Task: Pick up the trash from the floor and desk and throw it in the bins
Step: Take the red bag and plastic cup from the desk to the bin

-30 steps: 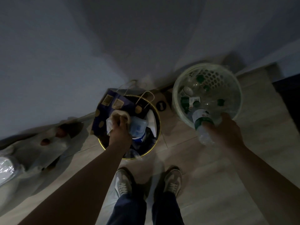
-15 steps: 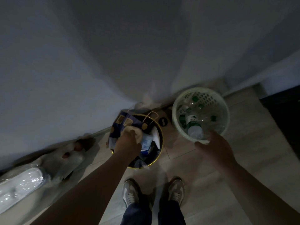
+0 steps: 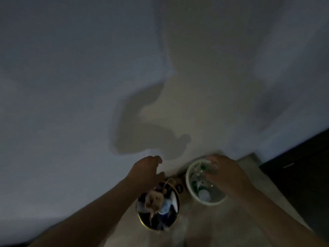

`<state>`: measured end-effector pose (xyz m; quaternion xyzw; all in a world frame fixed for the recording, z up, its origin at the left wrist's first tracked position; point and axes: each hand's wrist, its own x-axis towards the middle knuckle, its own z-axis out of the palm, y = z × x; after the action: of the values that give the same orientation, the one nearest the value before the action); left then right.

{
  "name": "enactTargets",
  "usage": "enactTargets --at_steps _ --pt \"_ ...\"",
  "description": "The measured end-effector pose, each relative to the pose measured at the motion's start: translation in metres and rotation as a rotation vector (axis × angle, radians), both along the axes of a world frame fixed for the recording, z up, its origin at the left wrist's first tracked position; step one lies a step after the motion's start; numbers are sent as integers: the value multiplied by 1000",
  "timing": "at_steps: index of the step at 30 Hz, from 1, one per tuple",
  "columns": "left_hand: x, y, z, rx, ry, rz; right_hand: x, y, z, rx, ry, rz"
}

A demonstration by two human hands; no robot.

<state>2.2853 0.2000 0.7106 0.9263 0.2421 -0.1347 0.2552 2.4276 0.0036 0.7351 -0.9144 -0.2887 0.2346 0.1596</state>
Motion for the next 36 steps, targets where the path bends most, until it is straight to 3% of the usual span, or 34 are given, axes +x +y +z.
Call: enactTargets --at_steps 9,17,25,36 --pt "-23 18 267 256 -388 -24 -12 16 232 398 -277 205" --pt "-42 -20 424 460 -613 53 -7 2 392 656 -509 388" --pt "-70 -83 494 616 -811 235 -3 -19 469 875 -577 607" --pt "-155 -136 508 810 -771 529 -62 2 501 1049 -480 907"
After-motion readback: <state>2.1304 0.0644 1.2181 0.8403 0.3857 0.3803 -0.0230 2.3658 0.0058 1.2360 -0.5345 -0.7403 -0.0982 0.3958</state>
